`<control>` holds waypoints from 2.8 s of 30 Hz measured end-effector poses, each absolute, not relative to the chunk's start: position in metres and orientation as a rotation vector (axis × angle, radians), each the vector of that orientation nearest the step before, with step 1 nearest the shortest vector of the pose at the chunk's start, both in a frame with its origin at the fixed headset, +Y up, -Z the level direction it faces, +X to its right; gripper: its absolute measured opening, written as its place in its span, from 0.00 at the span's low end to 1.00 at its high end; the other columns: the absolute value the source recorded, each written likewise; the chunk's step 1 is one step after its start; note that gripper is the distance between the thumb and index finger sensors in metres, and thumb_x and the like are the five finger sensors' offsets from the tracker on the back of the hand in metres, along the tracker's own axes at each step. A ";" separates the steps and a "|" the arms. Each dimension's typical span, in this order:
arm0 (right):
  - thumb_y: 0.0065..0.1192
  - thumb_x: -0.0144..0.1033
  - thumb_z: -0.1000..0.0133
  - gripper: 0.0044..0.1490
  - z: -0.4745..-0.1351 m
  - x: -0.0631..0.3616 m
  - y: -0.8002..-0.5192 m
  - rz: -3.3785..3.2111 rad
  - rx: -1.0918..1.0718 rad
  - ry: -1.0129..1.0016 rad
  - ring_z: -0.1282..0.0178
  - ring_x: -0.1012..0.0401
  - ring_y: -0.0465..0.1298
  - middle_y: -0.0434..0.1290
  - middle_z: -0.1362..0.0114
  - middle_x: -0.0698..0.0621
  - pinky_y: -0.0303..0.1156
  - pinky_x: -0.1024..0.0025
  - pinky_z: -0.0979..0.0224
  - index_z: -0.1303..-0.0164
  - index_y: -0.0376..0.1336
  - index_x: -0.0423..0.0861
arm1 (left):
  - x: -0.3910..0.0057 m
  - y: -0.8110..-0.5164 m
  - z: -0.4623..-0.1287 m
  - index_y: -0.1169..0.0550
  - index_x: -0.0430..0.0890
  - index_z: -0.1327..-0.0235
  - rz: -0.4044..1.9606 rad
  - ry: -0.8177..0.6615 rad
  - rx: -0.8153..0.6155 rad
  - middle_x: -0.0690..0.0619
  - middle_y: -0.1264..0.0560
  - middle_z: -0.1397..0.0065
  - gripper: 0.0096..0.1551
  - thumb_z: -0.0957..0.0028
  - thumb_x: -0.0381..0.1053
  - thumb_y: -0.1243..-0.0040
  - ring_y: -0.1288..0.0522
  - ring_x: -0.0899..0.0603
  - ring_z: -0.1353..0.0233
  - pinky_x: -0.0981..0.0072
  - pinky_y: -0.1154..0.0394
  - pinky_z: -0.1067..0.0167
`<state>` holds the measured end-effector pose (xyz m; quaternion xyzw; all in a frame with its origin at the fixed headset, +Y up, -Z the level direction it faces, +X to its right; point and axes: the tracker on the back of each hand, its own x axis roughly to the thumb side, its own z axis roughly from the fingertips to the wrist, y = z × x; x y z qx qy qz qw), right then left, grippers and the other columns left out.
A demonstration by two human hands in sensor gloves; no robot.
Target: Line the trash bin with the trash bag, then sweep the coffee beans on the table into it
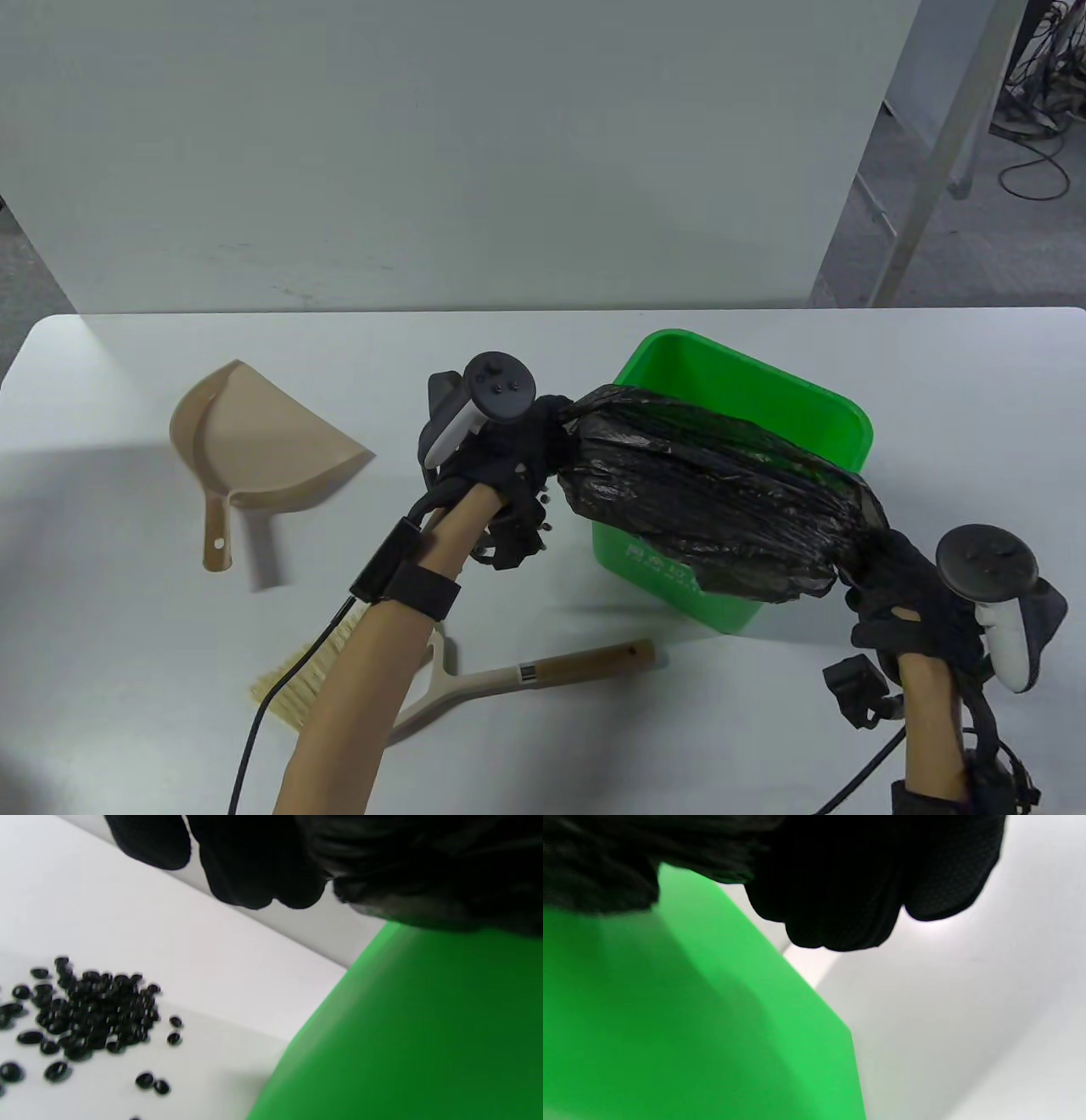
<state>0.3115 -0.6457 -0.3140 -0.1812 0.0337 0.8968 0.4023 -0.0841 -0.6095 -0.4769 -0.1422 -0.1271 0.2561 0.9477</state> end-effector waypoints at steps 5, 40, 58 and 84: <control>0.50 0.38 0.32 0.24 -0.329 0.299 -0.651 2.251 -0.403 0.140 0.40 0.45 0.78 0.74 0.29 0.38 0.70 0.37 0.33 0.27 0.64 0.45 | -0.071 -0.622 -0.479 0.35 0.49 0.16 0.525 -0.310 -0.300 0.52 0.26 0.28 0.31 0.32 0.50 0.44 0.24 0.40 0.33 0.27 0.33 0.30; 0.46 0.43 0.29 0.22 -0.399 0.316 -0.700 1.403 -0.349 0.092 0.18 0.36 0.61 0.60 0.13 0.44 0.54 0.25 0.25 0.27 0.60 0.50 | -0.056 -0.704 -0.551 0.63 0.71 0.08 1.738 -0.445 -1.015 0.62 0.69 0.04 0.44 0.31 0.76 0.63 0.78 0.38 0.11 0.25 0.78 0.29; 0.48 0.42 0.30 0.22 -0.409 0.320 -0.706 1.387 -0.298 0.108 0.18 0.35 0.60 0.59 0.13 0.45 0.51 0.24 0.25 0.31 0.62 0.45 | -0.059 -0.693 -0.565 0.46 0.67 0.12 1.620 -0.231 -1.018 0.60 0.50 0.02 0.32 0.28 0.74 0.64 0.64 0.31 0.06 0.18 0.65 0.27; 0.45 0.44 0.29 0.22 -0.412 0.317 -0.717 1.277 -0.250 0.041 0.15 0.31 0.54 0.58 0.12 0.44 0.46 0.20 0.28 0.32 0.60 0.44 | -0.060 -0.706 -0.569 0.41 0.58 0.11 1.512 -0.106 -1.042 0.53 0.48 0.04 0.30 0.24 0.65 0.63 0.55 0.34 0.06 0.24 0.46 0.21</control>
